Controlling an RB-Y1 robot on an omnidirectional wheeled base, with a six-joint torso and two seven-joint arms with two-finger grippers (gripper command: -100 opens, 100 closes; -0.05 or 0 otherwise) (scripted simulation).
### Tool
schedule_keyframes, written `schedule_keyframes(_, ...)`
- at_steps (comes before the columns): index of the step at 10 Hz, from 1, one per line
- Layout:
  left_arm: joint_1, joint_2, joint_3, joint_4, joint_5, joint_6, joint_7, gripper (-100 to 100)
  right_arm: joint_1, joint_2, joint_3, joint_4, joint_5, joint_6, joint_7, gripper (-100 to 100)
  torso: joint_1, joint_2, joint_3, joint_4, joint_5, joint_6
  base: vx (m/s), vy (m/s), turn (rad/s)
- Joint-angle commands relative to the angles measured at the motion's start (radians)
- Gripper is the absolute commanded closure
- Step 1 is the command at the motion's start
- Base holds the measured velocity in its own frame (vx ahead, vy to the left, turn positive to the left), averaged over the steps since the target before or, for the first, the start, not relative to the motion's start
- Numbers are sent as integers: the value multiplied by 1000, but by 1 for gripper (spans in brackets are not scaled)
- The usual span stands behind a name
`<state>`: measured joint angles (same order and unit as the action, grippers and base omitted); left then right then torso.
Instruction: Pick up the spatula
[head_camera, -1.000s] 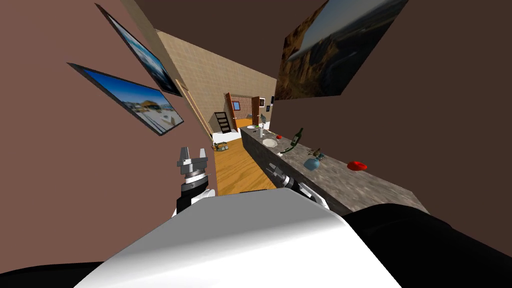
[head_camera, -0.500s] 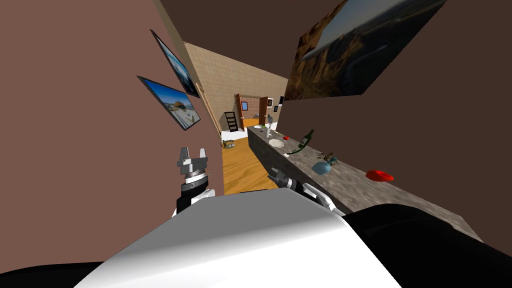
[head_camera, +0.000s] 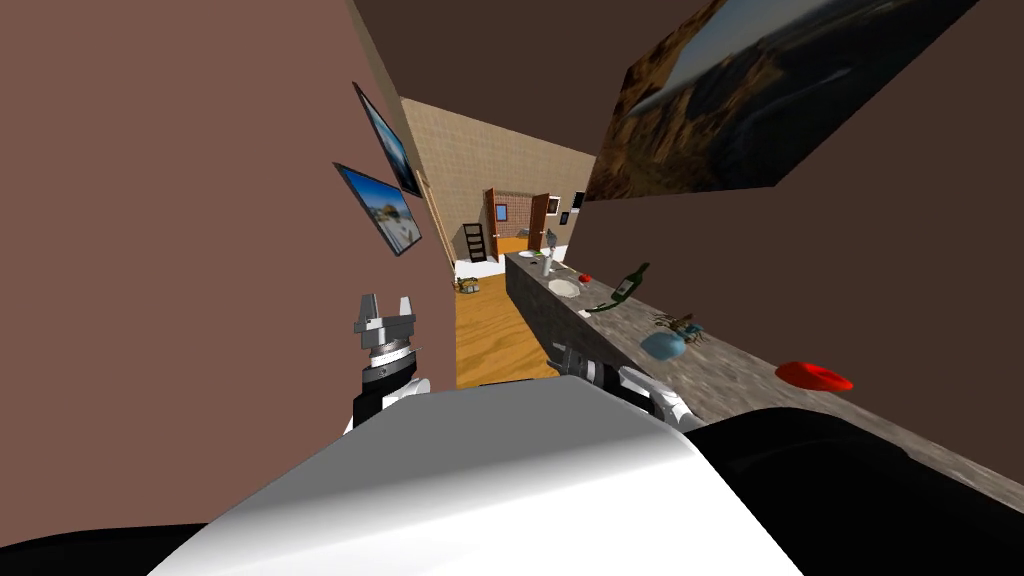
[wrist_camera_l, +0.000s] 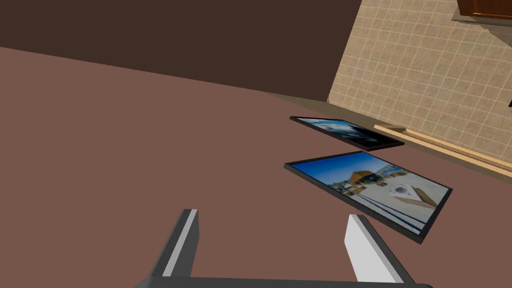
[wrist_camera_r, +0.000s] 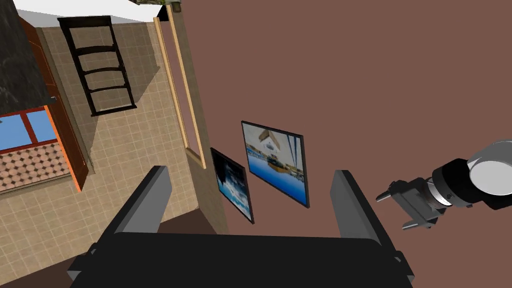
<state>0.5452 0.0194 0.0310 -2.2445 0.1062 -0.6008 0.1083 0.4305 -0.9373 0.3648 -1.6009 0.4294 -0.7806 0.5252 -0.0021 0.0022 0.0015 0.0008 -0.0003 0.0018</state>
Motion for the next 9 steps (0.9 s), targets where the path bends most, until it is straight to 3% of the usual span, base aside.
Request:
schedule_keyframes(1, 0, 0, 0, 0, 0, 0, 0, 0, -27, -50, 19, 50, 45, -4, 31, -100, 0, 0, 0, 0, 0, 0, -22, 56, 220)
schedule_keyframes(4, 0, 0, 0, 0, 0, 0, 0, 0, -38, -112, 27, 130, 81, -14, 59, -100, 1, -2, -1, 0, 0, -1, -8, 48, 211)
schedule_keyframes(6, 0, 0, 0, 0, 0, 0, 0, 0, -38, -112, 27, 131, 81, -14, 59, -100, -1, -1, -1, 0, 0, 0, -3, 8, -23)
schedule_keyframes(7, 0, 0, 0, 0, 0, 0, 0, 0, -50, -164, 33, 169, 117, -23, 87, -100, -3, -1, -1, 0, -1, 0, -3, 31, 299)
schedule_keyframes(8, 0, 0, 0, 0, 0, 0, 0, 0, -50, -164, 33, 186, 117, -23, 87, -100, -1, -2, -1, 0, 0, -1, 3, 32, 165)
schedule_keyframes(9, 0, 0, 0, 0, 0, 0, 0, 0, -61, -213, 38, 209, 155, -32, 114, -100, -1, -2, -1, 0, 0, 0, 13, 51, 213)
